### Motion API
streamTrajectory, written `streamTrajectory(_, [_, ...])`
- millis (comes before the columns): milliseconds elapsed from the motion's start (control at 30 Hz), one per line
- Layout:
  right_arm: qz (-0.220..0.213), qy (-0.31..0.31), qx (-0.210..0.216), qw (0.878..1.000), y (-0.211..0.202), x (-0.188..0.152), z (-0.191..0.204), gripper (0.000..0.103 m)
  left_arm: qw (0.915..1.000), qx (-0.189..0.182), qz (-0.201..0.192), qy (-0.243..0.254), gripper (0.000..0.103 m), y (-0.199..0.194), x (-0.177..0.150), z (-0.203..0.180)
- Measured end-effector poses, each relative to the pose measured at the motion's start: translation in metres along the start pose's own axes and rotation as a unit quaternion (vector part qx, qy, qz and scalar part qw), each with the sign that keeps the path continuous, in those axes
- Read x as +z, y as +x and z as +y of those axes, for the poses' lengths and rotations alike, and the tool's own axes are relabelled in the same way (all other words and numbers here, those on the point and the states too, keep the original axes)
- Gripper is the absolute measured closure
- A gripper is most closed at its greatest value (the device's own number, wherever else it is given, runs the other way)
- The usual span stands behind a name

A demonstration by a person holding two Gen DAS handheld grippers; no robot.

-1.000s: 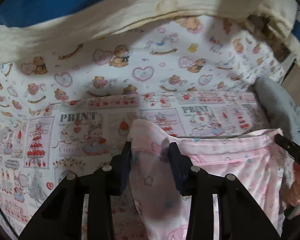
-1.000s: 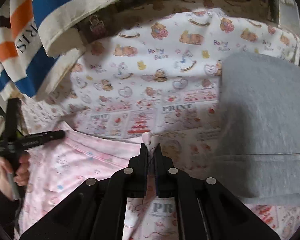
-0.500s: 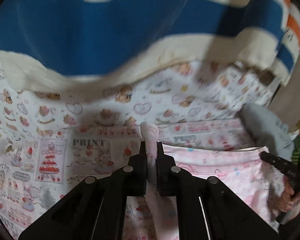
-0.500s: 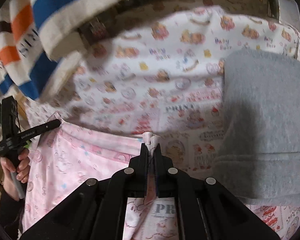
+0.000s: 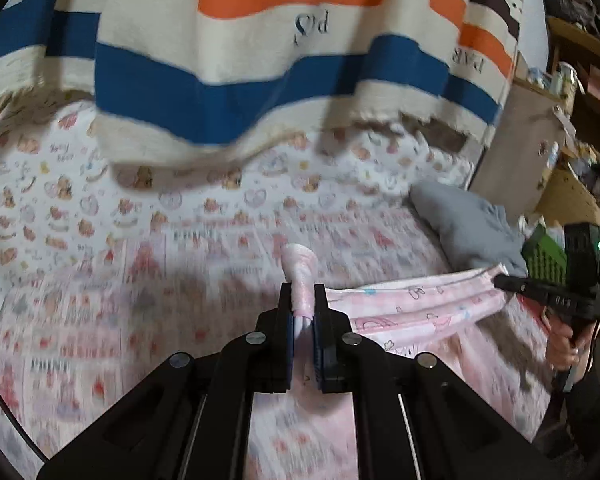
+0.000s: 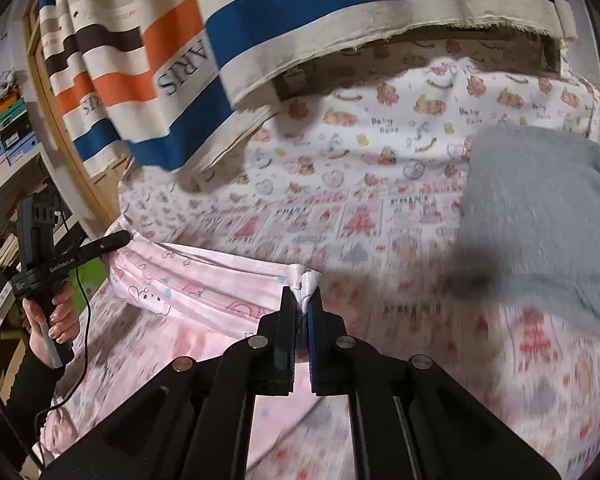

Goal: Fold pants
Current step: 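Lift the waistband with both tools and fold it toward the leg hems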

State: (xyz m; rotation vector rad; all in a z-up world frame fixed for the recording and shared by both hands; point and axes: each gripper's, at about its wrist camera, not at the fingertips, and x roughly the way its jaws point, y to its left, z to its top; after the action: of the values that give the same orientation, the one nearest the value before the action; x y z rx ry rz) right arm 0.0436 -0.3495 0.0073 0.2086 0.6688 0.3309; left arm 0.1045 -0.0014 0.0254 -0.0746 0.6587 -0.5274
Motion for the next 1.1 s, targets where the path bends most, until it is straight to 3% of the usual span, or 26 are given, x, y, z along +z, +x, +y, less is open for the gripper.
streamTrajectory(200, [0.027, 0.008, -0.016, 0.999, -0.007, -0.036, 0.007, 0.098, 0.9985, 0.006, 0.054, 0.004, 0.096, 0.002, -0.039, -0.004])
streamTrajectory(433, [0.062, 0.018, -0.029, 0.997, 0.004, -0.058, -0.002, 0.098, 0.996, 0.013, 0.089, 0.005, 0.095, 0.014, -0.056, -0.007])
streamTrajectory(533, [0.065, 0.026, -0.028, 0.997, 0.006, -0.063, -0.005, 0.098, 0.9963, 0.014, 0.083, 0.017, 0.095, 0.007, -0.06, -0.011])
streamTrajectory(667, [0.045, 0.019, -0.021, 0.999, -0.007, -0.065, 0.001, 0.098, 0.999, -0.001, 0.042, 0.012, 0.095, -0.018, -0.054, -0.013])
streamTrajectory(733, [0.037, 0.002, -0.021, 0.999, -0.015, -0.064, 0.008, 0.098, 0.9989, -0.013, 0.03, 0.034, 0.095, -0.028, -0.051, -0.021])
streamTrajectory(833, [0.043, -0.014, -0.019, 0.999, -0.023, -0.071, 0.016, 0.098, 0.9968, -0.016, 0.029, 0.073, 0.095, -0.041, -0.059, -0.029])
streamTrajectory(1000, [0.046, -0.016, -0.021, 0.999, -0.034, -0.091, 0.017, 0.098, 0.9961, -0.03, 0.063, 0.056, 0.093, -0.041, -0.082, -0.019])
streamTrajectory(1100, [0.039, -0.03, -0.016, 0.999, -0.046, -0.099, 0.019, 0.098, 0.9958, -0.027, 0.061, 0.062, 0.092, -0.05, -0.096, -0.018])
